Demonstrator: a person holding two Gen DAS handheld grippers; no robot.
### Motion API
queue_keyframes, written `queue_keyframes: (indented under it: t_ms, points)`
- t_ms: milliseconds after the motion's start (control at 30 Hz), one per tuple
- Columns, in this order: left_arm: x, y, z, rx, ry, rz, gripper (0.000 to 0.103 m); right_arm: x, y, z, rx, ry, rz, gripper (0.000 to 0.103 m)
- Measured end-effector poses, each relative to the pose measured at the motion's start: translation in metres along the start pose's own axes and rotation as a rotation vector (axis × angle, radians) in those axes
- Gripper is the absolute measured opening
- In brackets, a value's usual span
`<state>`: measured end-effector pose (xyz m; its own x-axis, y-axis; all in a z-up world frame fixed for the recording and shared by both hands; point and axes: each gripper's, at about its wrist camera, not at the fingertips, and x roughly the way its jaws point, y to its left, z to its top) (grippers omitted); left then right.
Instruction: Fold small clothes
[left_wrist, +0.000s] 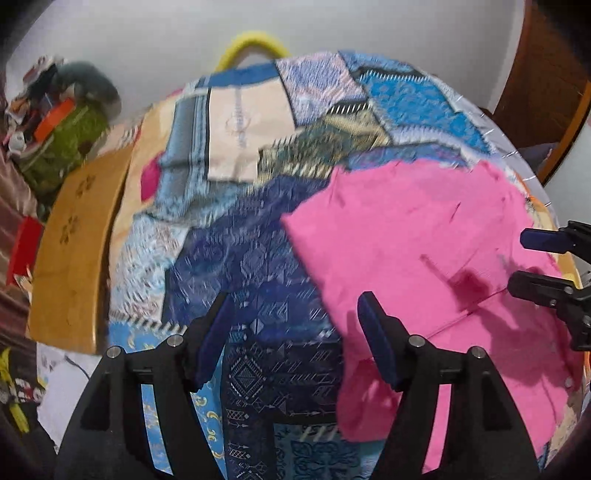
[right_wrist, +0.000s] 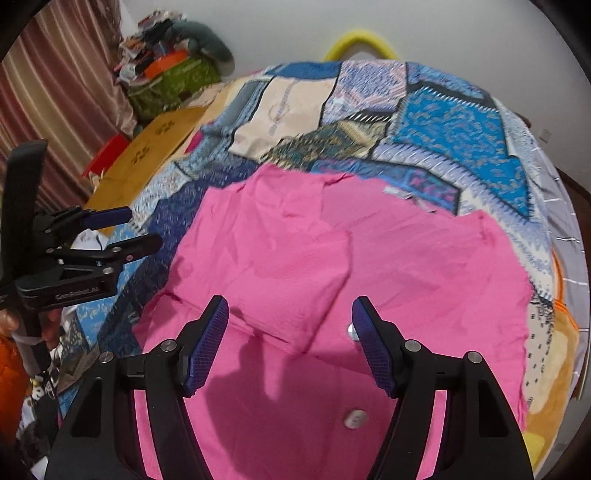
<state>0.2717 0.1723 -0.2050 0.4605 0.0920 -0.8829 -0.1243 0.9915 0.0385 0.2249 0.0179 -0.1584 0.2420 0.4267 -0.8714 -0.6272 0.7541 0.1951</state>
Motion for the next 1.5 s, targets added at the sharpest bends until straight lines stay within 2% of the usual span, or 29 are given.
queue_keyframes:
  t_ms: [200, 333, 467, 567, 633, 733, 767, 1033, 1500]
  points:
    - [0.027, -0.006, -0.016, 0.042, 0.055, -0.018, 0.069, 0.02, 0.011, -0.007, -0.046, 0.058, -0.014, 0.066]
    - [0.037, -0.014, -0.021, 0.076, 0.071, -0.029, 0.069, 0.037, 0.01, -0.007, -0.066, 0.091, -0.063, 0.066]
    - [0.04, -0.015, -0.019, 0.07, 0.072, -0.048, 0.07, 0.044, 0.006, -0.003, -0.072, 0.067, -0.1, 0.065]
    - [0.043, -0.013, -0.018, 0.055, 0.085, -0.064, 0.072, 0.044, 0.008, 0.002, -0.097, 0.032, -0.132, 0.049]
    - [0.045, -0.012, -0.017, 0.045, 0.087, -0.062, 0.079, 0.043, 0.009, 0.005, -0.105, 0.011, -0.145, 0.032]
    - [0.047, -0.009, -0.018, 0.034, 0.088, -0.062, 0.081, 0.04, 0.007, 0.008, -0.095, -0.019, -0.142, 0.014]
    - [0.047, -0.009, -0.018, 0.03, 0.09, -0.065, 0.081, 0.038, 0.006, 0.008, -0.088, -0.032, -0.137, 0.011]
    - [0.047, -0.013, -0.018, 0.044, 0.088, -0.031, 0.084, 0.011, -0.017, 0.005, 0.022, -0.127, -0.137, 0.009]
    - [0.049, -0.015, -0.017, 0.025, 0.109, 0.014, 0.087, -0.014, -0.081, -0.031, 0.178, -0.081, -0.173, 0.008]
